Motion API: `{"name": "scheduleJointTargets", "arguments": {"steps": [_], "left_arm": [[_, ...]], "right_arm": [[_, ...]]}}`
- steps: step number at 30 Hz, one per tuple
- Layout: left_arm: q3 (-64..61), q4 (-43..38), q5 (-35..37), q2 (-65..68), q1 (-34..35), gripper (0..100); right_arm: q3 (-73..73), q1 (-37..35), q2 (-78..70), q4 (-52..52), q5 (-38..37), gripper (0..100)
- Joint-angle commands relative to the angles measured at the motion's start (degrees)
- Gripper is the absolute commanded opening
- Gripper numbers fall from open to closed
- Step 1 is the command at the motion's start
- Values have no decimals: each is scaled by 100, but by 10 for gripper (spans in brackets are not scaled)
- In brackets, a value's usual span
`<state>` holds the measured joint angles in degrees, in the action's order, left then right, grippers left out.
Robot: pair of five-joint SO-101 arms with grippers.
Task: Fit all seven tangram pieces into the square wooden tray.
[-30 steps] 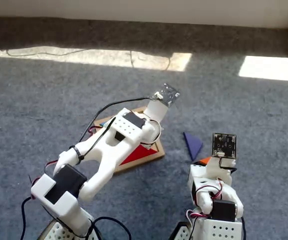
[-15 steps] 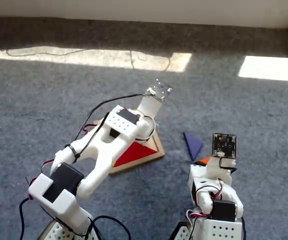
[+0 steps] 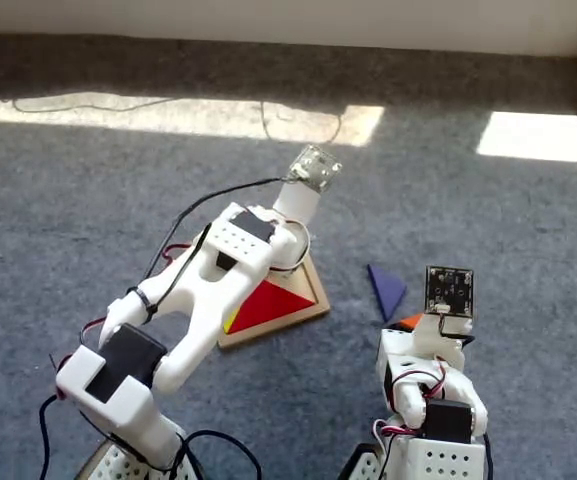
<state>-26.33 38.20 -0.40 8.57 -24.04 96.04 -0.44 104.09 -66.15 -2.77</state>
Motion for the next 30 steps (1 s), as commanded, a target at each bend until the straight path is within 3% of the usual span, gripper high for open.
{"name": "scheduleJointTargets", "arguments": {"steps": [1,5,11,18,27,30], "left_arm": [[277,-70,-237,110,48,6],[215,26,-237,-13,40,6],[233,835,-246,-382,-48,6],[189,1574,-246,-1851,-13,6],[-1147,1618,-255,-3837,4,6],[-1569,1609,-580,-4312,101,6]], "right_arm": [[611,66,84,13,26,5],[611,66,84,13,26,5],[611,66,84,13,26,5],[611,66,84,13,26,5],[611,66,84,13,26,5],[611,66,84,13,26,5]]}}
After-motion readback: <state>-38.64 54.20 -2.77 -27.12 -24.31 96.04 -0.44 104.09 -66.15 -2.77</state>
